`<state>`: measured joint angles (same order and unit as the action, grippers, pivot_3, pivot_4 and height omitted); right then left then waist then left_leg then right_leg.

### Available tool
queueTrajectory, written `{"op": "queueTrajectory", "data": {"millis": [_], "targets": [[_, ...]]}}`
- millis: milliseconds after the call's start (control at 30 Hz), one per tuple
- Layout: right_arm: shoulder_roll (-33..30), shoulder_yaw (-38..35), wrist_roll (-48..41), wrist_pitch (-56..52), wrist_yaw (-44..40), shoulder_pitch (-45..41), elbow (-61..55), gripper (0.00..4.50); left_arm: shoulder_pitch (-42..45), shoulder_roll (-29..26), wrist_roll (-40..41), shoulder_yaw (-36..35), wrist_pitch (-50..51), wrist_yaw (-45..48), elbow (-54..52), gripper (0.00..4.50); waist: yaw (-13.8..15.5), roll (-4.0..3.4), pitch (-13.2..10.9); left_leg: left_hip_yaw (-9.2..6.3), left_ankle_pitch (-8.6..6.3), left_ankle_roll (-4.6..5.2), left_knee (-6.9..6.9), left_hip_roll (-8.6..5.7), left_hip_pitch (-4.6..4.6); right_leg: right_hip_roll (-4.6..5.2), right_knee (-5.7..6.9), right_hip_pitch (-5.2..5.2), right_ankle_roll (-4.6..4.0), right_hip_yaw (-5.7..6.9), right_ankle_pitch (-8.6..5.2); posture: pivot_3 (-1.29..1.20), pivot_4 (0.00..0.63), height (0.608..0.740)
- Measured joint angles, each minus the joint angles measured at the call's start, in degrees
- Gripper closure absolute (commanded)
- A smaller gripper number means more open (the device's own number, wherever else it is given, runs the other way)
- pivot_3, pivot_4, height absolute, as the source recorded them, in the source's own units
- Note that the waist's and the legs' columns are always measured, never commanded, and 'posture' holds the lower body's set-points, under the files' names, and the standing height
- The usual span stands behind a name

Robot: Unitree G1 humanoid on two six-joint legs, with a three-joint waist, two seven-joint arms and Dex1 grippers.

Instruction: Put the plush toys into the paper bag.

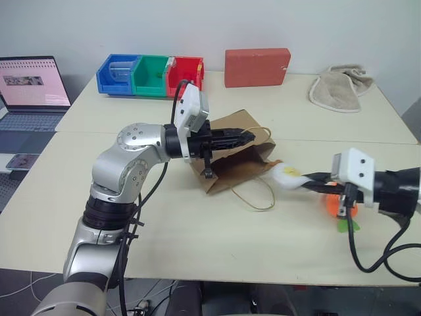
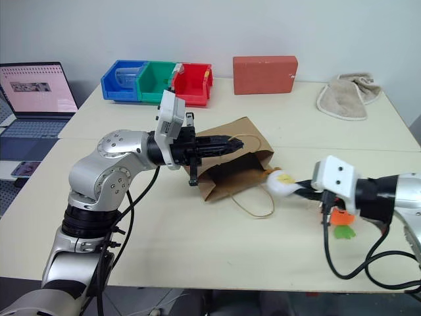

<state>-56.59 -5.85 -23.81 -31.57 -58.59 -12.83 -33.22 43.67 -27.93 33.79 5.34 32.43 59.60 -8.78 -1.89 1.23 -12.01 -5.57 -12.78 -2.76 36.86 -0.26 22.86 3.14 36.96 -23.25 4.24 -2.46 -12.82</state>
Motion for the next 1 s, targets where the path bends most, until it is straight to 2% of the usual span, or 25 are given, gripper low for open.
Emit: {"op": "queueTrajectory", "data": {"millis": [100, 300, 433, 600, 733, 1000], "targets": [[6.3, 6.5, 2.4, -1.0, 4.5, -5.6, 1.1, 4.49, 0.3, 0.0, 0.6, -0.2, 0.8, 0.2, 0.0, 4.5, 0.0, 0.01, 0.0, 0.07, 0.0, 0.0, 0.09, 0.0, 0.01, 0.0, -0.02, -0.01, -0.11, -0.07, -0.07, 0.0, 0.15, 0.74], [15.9, 18.3, 14.1, 2.2, 12.8, -13.8, 11.8, 4.49, 0.7, -0.2, 1.7, -0.3, 2.0, 0.8, -0.3, 4.5, 0.1, 0.01, 0.0, -0.01, 0.0, -0.01, -0.03, -0.04, 0.05, 0.01, -0.02, -0.06, 0.03, -0.03, 0.03, 0.0, 0.15, 0.74], [23.3, 23.0, 20.6, 4.1, 18.6, -16.1, 18.2, 4.49, 0.7, -0.2, 2.3, -0.4, 2.7, 0.7, -0.6, 4.5, 0.1, 0.01, 0.0, -0.07, 0.01, -0.02, -0.11, -0.03, 0.09, 0.0, 0.01, -0.12, -0.06, 0.02, -0.03, 0.0, 0.15, 0.74], [30.4, 23.7, 26.1, 5.4, 26.8, -18.4, 25.1, 4.49, 0.5, -0.1, 3.3, -0.5, 3.9, 0.9, -1.9, 4.5, 0.0, 0.0, 0.0, -0.06, 0.01, -0.02, -0.07, -0.03, 0.07, 0.0, 0.04, -0.13, -0.05, -0.01, -0.02, 0.0, 0.15, 0.74], [33.7, 23.6, 28.2, 6.7, 30.5, -18.7, 28.1, 3.32, 0.1, -0.1, 3.6, -0.4, 4.6, 1.0, -2.0, 4.5, 0.1, 0.0, 0.0, -0.07, 0.01, -0.02, -0.09, -0.04, 0.07, -0.01, 0.05, -0.13, -0.06, 0.0, -0.02, 0.0, 0.15, 0.74], [34.0, 22.7, 29.4, 8.2, 31.1, -16.4, 27.6, 0.44, -0.7, 0.3, 3.7, -0.4, 4.7, 0.8, -2.0, 4.5, 0.0, 0.0, 0.0, -0.07, 0.01, -0.02, -0.09, -0.03, 0.05, -0.02, 0.07, -0.13, -0.06, 0.0, -0.02, 0.0, 0.15, 0.74]]}}
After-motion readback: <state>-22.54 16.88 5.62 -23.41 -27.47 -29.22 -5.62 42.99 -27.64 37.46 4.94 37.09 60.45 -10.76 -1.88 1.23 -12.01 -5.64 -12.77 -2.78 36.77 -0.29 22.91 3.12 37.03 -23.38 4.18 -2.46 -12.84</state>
